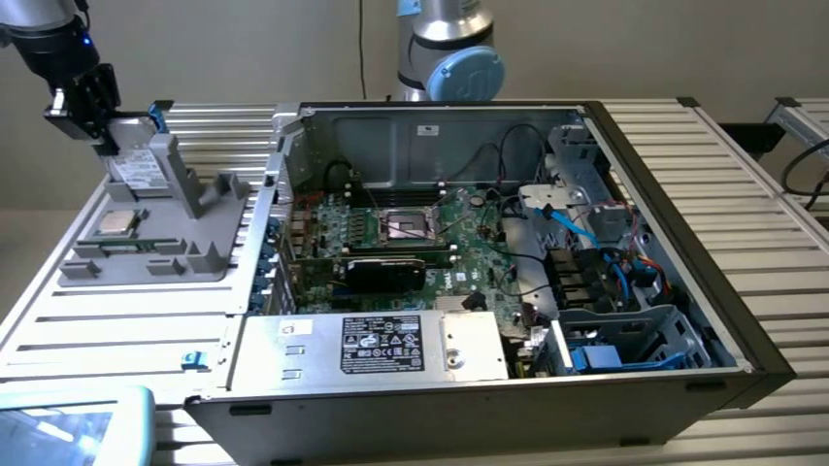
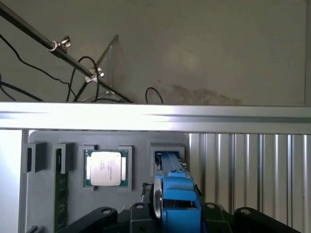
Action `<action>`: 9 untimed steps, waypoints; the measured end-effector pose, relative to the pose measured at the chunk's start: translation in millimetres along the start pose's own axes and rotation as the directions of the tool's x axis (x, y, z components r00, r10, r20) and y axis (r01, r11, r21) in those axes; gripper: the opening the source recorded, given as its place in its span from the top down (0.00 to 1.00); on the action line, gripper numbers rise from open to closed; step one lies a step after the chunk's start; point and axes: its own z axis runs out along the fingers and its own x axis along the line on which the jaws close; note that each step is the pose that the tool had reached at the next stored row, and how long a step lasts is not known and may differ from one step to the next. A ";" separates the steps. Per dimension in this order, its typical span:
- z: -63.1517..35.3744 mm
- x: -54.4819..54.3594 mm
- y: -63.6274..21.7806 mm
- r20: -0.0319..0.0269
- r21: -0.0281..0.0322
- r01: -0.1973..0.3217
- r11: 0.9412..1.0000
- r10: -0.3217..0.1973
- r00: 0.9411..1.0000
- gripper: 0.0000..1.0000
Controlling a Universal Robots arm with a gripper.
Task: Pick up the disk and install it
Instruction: 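Pick up the disk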
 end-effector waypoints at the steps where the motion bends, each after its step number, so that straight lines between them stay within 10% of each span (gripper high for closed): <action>1: 0.0 -0.1 0.0 0.001 0.000 0.000 1.000 0.000 1.000 0.62; 9: 0.2 0.5 0.1 0.005 0.000 0.000 1.000 0.000 1.000 0.62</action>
